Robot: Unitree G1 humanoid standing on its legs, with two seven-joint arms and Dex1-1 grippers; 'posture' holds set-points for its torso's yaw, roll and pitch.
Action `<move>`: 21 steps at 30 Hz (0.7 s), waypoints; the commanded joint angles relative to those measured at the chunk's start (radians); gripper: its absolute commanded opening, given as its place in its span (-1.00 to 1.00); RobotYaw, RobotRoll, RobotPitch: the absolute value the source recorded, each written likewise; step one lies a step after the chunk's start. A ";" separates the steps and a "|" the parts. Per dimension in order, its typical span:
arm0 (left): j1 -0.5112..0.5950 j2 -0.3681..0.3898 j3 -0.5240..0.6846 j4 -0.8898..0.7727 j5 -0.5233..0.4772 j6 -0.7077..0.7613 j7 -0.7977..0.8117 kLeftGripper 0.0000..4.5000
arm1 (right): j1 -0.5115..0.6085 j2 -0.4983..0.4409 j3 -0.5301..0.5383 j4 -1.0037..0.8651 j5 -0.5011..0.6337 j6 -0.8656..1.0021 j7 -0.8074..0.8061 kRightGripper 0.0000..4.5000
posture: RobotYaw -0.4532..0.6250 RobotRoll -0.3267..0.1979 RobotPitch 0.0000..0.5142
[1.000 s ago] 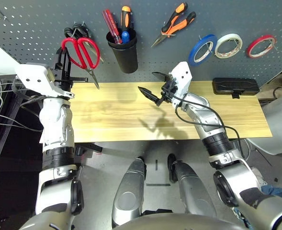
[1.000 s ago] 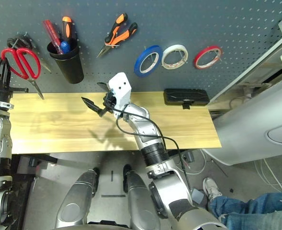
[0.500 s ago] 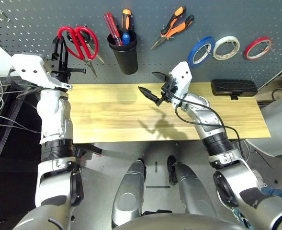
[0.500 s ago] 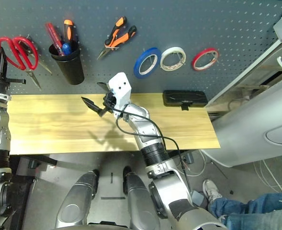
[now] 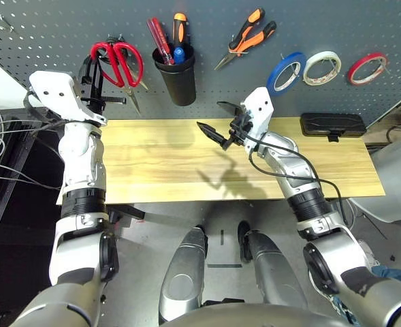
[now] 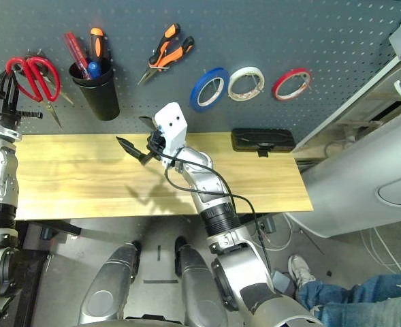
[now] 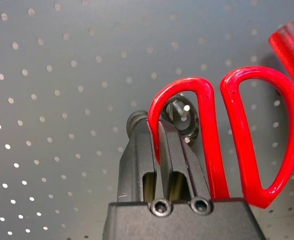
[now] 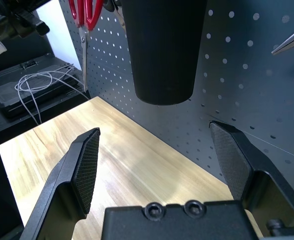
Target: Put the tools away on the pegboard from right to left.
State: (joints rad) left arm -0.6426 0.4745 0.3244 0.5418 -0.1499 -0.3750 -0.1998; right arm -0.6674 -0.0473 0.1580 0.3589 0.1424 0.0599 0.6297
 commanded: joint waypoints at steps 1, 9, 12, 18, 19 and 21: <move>-0.027 0.020 -0.012 0.079 0.027 -0.004 0.011 -0.99 | 0.004 0.003 -0.002 -0.010 0.003 0.005 -0.002 1.00 | 0.09 0.25 -0.05; -0.099 0.031 -0.035 0.231 0.049 -0.036 0.012 -0.99 | 0.001 0.005 -0.009 -0.005 0.002 -0.001 -0.021 1.00 | 0.06 0.25 -0.05; -0.107 0.029 -0.044 0.253 0.053 -0.050 0.011 -0.99 | 0.002 0.006 -0.015 -0.006 0.004 -0.005 -0.031 1.00 | 0.06 0.25 -0.05; -0.045 0.002 -0.056 0.224 0.048 -0.052 0.006 0.01 | 0.008 0.014 -0.043 0.000 0.011 -0.022 -0.059 1.00 | 0.05 0.25 -0.05; -0.029 0.000 -0.058 0.219 0.048 -0.047 0.008 0.16 | 0.009 0.014 -0.045 0.003 0.012 -0.023 -0.061 1.00 | 0.05 0.25 -0.05; 0.003 -0.001 -0.065 0.214 0.053 -0.031 0.014 0.46 | 0.012 0.012 -0.050 0.010 0.013 -0.024 -0.067 1.00 | 0.06 0.25 -0.05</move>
State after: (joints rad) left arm -0.6708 0.4777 0.2667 0.7630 -0.1115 -0.4237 -0.1875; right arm -0.6674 -0.0392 0.1188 0.3595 0.1476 0.0443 0.5672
